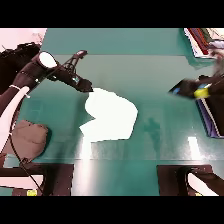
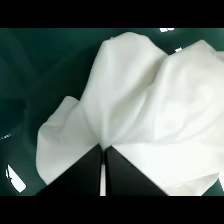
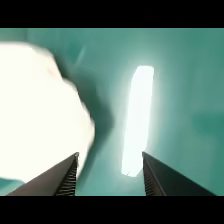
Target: Fold the shirts.
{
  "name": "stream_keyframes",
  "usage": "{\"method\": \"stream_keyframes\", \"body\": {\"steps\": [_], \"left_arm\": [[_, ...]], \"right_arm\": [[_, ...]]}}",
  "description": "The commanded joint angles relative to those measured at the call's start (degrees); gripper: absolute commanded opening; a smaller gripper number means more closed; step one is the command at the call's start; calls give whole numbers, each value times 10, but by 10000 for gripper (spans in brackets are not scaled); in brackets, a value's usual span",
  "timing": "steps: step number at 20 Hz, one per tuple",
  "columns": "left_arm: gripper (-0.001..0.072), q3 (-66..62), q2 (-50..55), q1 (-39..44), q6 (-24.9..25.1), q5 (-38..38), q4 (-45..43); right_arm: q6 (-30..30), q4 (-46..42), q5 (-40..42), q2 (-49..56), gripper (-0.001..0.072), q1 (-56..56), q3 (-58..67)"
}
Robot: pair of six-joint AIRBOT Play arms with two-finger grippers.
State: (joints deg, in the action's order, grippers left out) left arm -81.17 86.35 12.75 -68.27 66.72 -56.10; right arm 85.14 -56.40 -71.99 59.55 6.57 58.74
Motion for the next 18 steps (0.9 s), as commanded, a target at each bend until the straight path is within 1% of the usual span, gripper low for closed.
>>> {"method": "stream_keyframes", "body": {"steps": [1, 4, 6, 8, 9, 10, 11, 12, 14, 16, 18], "left_arm": [[25, -12, -12, -7, -5, 0, -14], [25, -12, -12, -7, -7, 0, -14], [24, -12, -12, -7, -7, 1, -14], [24, -12, -12, -7, -7, 6, -14], [24, -12, -12, -7, -7, 10, -14], [24, -12, -13, -7, -8, 14, -14], [24, -13, -14, -7, -8, 17, -14], [23, -16, -22, -7, -13, 17, -19], [23, -41, -57, -7, -38, 3, -56], [23, -86, -107, -7, -50, 0, -87], [23, -145, -169, -7, -53, 3, -83]], "right_arm": [[-50, 119, 100, 50, 460, 64, -156], [-95, 212, 208, 131, 459, 160, -176], [-121, 255, 237, 186, 459, 196, -155], [-122, 247, 240, 229, 429, 216, -113], [-127, 247, 240, 248, 292, 220, -88], [-139, 246, 240, 262, 98, 220, -67], [-143, 233, 241, 269, 17, 220, -44], [-142, 216, 239, 270, 16, 217, -23], [-131, 176, 224, 243, 15, 200, 24], [-94, 112, 207, 183, 14, 175, 78], [-66, 55, 179, 113, 14, 151, 136]]}}
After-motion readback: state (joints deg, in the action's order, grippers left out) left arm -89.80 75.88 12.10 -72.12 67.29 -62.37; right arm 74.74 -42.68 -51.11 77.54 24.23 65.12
